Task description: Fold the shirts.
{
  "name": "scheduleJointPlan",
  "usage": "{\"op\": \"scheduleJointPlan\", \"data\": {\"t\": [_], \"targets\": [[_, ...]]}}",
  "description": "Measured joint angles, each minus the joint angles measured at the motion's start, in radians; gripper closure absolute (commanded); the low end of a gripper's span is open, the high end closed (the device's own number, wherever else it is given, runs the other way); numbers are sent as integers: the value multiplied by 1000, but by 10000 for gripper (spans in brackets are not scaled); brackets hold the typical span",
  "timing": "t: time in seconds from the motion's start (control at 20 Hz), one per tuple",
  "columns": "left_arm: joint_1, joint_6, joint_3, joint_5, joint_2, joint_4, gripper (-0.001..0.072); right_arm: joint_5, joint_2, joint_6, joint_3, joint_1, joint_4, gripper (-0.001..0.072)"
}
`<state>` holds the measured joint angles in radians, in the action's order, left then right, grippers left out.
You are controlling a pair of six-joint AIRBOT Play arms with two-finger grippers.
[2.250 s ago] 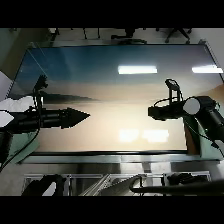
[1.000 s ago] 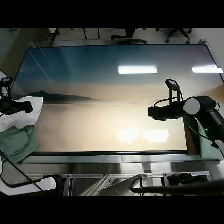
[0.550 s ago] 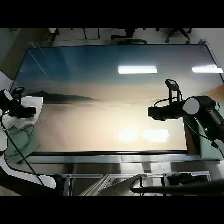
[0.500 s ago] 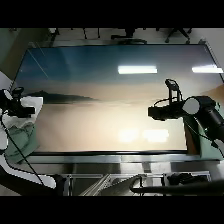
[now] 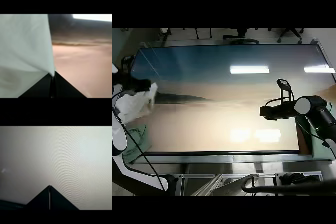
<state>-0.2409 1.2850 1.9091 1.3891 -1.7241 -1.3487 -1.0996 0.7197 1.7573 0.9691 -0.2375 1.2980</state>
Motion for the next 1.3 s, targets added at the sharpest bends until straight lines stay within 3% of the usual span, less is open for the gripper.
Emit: {"op": "scheduleJointPlan", "data": {"t": [0.25, 0.55, 0.65, 0.7, 0.9, 1.1, 1.3], "targets": [[260, 39, 73, 35, 123, 207, 694, -5, 27, 0, 0, 0, -2, 695], [563, 85, -68, -2, 153, 257, 685, -26, 44, 0, 0, 0, -10, 666], [624, 100, -152, -64, 156, 263, 156, -29, 46, 0, 0, 0, -14, 312], [642, 108, -182, -87, 156, 265, 103, -31, 46, 0, 0, 2, -13, 289], [613, 134, -159, -89, 159, 270, 104, -32, 46, -4, 18, 45, -15, 288], [484, 145, -111, 63, 161, 270, 103, -32, 65, -27, 28, 92, -18, 272], [390, 140, -319, 137, 193, 290, 103, 11, 144, -107, 31, 105, -87, 271]]}}
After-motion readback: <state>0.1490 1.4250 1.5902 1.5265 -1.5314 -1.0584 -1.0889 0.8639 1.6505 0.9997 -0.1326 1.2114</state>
